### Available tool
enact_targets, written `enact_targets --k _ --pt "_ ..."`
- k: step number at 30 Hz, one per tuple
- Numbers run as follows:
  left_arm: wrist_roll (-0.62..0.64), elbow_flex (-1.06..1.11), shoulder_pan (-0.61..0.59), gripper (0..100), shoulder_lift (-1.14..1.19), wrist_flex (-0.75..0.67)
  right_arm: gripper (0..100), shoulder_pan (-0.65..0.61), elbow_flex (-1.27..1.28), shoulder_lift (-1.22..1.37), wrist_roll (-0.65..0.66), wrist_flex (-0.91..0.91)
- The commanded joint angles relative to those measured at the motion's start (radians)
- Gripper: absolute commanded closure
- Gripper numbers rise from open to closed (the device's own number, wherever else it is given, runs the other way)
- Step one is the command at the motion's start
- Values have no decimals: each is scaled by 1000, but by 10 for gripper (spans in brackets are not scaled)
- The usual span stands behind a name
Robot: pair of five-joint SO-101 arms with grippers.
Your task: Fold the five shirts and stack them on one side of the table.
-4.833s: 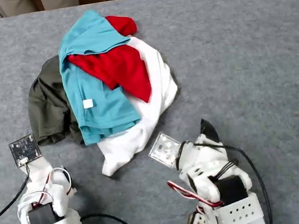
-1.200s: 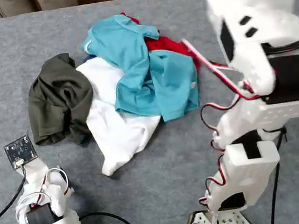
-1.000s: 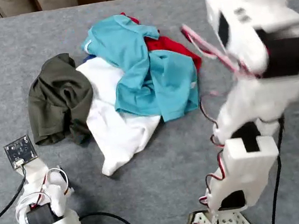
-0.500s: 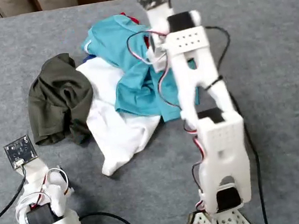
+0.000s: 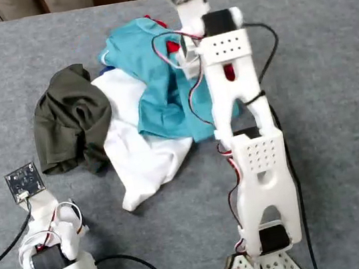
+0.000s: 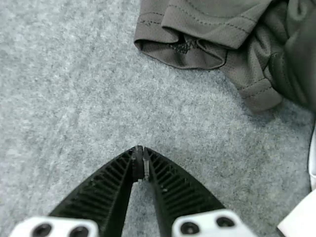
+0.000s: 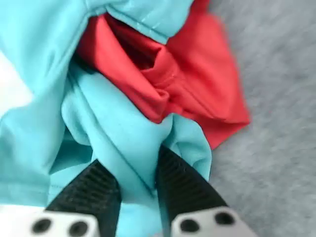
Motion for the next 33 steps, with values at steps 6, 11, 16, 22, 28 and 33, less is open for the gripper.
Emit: enact_targets --k 6,11,16,22,28,33 --pt "6 9 -11 980 -42 -12 994 31 -82 -435 2 20" --pt "6 9 -11 980 -42 -12 994 35 -82 -719 8 3" --pt "6 9 -11 980 -42 -12 994 134 -82 -883 5 -15" --pt "9 9 -11 980 -42 -12 994 450 -82 -878 2 -40" --pt "28 -11 46 853 -45 -12 994 625 -58 -693 2 3" --pt "129 -149 160 768 -41 -11 995 611 53 -450 3 -2"
